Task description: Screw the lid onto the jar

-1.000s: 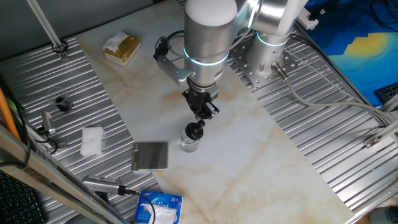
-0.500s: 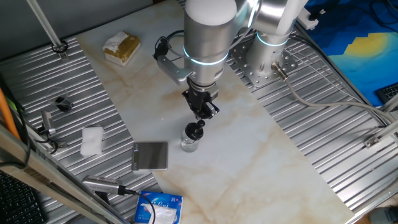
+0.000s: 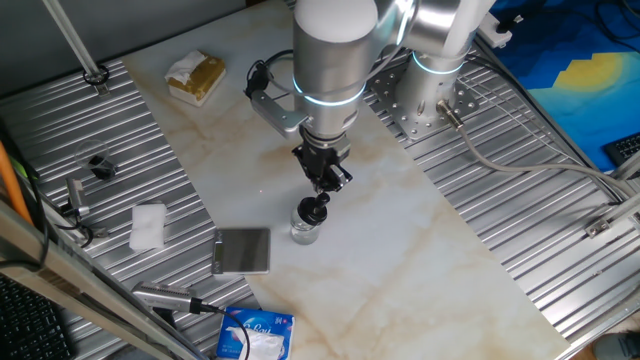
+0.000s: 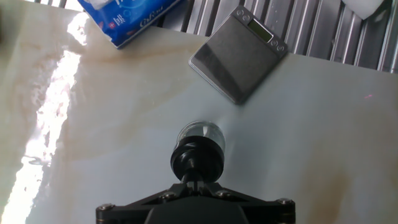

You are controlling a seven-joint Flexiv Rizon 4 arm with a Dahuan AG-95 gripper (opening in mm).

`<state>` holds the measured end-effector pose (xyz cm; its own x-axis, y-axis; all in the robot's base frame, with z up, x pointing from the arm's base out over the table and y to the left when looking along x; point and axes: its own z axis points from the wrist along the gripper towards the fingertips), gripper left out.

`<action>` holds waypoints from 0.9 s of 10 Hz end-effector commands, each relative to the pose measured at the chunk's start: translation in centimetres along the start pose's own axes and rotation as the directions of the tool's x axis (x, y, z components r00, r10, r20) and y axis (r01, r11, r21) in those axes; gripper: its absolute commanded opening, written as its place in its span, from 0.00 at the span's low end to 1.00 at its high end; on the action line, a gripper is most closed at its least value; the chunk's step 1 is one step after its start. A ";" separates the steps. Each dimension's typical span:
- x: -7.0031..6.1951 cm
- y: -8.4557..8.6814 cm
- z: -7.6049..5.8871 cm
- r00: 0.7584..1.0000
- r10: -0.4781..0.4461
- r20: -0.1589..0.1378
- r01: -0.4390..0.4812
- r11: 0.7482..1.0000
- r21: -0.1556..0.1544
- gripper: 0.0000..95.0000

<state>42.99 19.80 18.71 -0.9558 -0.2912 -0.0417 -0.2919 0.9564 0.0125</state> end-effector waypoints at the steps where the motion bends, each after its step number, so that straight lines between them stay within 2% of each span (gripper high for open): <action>1: 0.0 0.0 0.0 1.000 0.002 0.001 -0.002 1.000 0.000 0.00; 8: 0.0 0.0 0.0 1.000 0.009 0.001 -0.009 1.000 0.000 0.00; 9: 0.0 0.0 0.0 1.000 0.017 -0.008 -0.017 1.000 -0.001 0.00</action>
<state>42.87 19.70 18.65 -0.9600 -0.2774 -0.0366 -0.2780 0.9605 0.0124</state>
